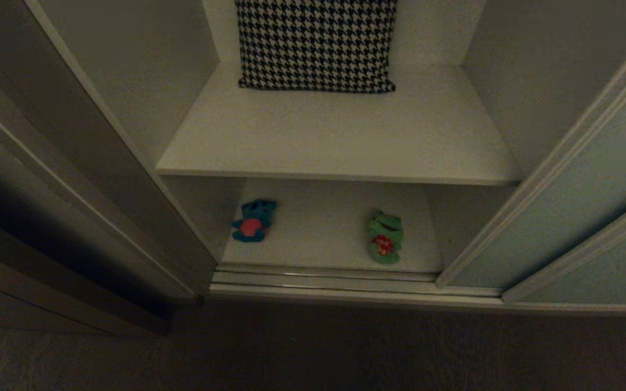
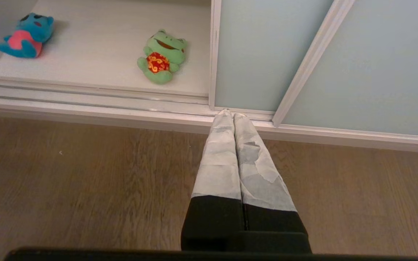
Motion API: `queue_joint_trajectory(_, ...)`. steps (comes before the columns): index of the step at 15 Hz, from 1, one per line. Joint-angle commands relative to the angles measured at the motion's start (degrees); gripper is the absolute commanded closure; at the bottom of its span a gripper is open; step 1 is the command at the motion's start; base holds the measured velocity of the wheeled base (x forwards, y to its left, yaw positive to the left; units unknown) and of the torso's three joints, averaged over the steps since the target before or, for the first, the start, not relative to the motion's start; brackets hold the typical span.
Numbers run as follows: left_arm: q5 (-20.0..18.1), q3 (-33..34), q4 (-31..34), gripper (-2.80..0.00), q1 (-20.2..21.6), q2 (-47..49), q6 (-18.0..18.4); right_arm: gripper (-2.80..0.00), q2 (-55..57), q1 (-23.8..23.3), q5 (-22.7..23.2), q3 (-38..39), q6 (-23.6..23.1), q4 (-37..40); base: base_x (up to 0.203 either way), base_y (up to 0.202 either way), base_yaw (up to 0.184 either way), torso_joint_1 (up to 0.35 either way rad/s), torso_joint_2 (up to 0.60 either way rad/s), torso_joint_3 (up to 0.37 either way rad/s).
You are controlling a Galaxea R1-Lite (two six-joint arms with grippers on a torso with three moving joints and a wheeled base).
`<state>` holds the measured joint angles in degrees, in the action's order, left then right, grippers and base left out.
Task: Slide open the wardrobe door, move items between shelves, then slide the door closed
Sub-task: Close the door
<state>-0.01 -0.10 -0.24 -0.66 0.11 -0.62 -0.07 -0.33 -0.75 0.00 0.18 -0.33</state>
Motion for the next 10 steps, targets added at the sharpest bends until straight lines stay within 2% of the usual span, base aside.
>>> queue_joint_trajectory(1, 0.0, 0.0, 0.1, 0.00, 0.0, 0.1, 0.0, 0.00, 0.1, 0.0, 0.0, 0.1, 0.0, -0.1, 0.000, 0.000, 0.000, 0.000, 0.00, 0.000)
queue_joint_trajectory(10, 0.0, 0.0, 0.1, 0.00, 0.0, 0.1, 0.0, 0.00, 0.0, 0.0, 0.0, 0.1, -0.3, -0.1, 0.000, 0.000, 0.000, 0.000, 0.00, 0.000)
